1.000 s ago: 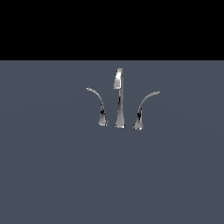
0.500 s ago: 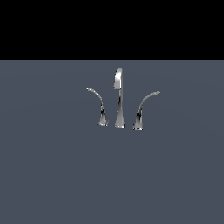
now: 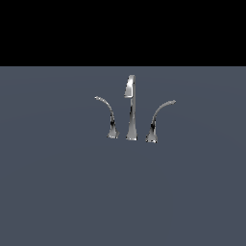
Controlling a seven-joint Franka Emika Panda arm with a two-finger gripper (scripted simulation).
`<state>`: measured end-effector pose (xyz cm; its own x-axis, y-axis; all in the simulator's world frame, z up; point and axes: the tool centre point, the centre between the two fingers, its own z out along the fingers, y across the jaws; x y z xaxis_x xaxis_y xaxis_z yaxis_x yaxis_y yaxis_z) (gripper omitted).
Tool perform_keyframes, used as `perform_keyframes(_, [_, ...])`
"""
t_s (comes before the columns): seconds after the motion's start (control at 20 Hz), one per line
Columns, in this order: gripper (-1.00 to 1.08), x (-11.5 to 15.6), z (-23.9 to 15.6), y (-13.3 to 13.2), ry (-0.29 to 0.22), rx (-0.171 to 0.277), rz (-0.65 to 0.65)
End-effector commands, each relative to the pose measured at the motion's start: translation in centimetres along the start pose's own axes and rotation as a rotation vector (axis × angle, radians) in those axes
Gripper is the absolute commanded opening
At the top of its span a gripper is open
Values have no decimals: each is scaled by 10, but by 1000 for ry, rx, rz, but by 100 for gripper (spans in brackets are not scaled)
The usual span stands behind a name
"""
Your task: Turn on the faucet by rotating a designated handle.
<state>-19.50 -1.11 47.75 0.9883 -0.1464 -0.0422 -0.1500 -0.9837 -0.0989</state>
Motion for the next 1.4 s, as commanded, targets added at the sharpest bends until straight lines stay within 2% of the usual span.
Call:
perform_keyframes(0.0, [-100,13,5,-4,-9,21,50])
perform_keyframes(0.35, [-100,59,27,-18,-45,77,232])
perform_keyframes(0.65, [-100,97,51,-30,-77,104,400])
perform_keyframes(1.0, [-100,140,86,-44,-108,112,604])
perform_keyframes(1.35, [-100,179,125,-56,-123,97,811])
